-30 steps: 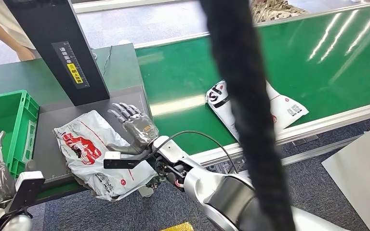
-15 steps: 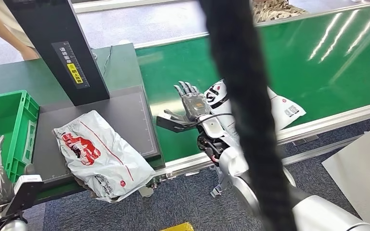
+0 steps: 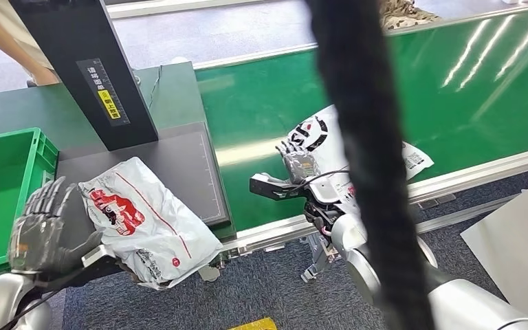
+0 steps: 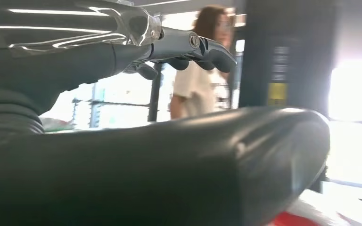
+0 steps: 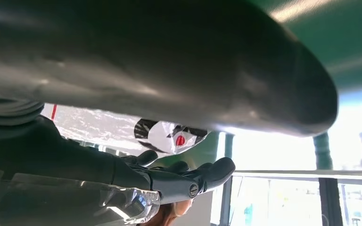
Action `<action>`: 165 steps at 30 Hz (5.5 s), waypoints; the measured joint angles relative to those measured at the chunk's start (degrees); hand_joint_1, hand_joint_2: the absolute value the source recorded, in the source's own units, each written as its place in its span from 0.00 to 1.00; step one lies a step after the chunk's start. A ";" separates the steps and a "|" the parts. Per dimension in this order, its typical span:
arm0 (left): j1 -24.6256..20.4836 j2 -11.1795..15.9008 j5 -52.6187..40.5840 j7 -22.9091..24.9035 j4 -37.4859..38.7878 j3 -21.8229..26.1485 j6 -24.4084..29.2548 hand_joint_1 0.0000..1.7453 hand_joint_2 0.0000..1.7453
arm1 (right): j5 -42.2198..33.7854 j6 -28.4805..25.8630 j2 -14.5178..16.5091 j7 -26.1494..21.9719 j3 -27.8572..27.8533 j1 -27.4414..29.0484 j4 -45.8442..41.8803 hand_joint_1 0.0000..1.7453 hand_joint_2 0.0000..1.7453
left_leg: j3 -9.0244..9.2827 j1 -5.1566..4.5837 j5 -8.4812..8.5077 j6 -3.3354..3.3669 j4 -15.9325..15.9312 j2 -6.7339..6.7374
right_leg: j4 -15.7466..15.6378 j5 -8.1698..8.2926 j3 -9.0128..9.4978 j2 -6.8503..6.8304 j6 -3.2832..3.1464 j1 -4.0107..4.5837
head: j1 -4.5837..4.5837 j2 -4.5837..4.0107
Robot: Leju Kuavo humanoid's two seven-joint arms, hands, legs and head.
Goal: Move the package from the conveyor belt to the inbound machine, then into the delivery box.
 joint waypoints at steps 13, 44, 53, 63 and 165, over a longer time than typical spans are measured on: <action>-9.63 -6.48 -5.24 3.15 16.15 -15.52 -1.91 0.00 0.00 | 0.84 0.05 1.46 -1.68 -0.06 1.66 1.21 0.00 0.00 | -0.01 -0.01 -0.02 -0.01 0.00 0.02 | -0.01 0.02 -0.04 0.03 0.01 -0.01 | -0.01 0.00; -9.81 -9.67 3.91 9.55 23.91 -17.27 -8.02 0.00 1.00 | 1.89 -2.80 1.71 -4.19 -0.72 2.64 1.43 0.00 0.00 | -0.01 -0.01 -0.02 -0.01 0.00 0.02 | 0.00 0.02 -0.02 0.03 0.01 -0.01 | -0.01 0.00; -9.77 -9.71 5.33 9.08 23.99 -16.98 -8.32 0.00 1.00 | 1.99 -3.12 1.77 -4.56 -0.92 2.64 1.43 0.00 0.00 | 0.00 -0.01 -0.02 -0.01 0.00 0.02 | 0.00 0.02 0.01 0.02 0.01 -0.01 | -0.02 0.00; -9.77 -10.37 5.66 8.63 24.01 -16.86 -8.68 0.00 1.00 | 2.05 -3.94 1.89 -5.10 -1.10 2.64 1.43 0.00 0.00 | 0.10 -0.01 0.00 -0.01 -0.01 0.01 | 0.00 0.03 0.13 0.01 0.00 -0.01 | -0.02 0.00; -21.62 16.64 5.40 12.79 26.55 7.24 3.03 0.98 1.00 | 2.87 -7.17 1.53 -7.40 -5.90 9.68 1.43 0.00 1.00 | -0.19 0.02 0.19 -0.15 -0.02 0.45 | 0.03 0.26 -0.36 0.52 -0.09 0.02 | -0.02 0.00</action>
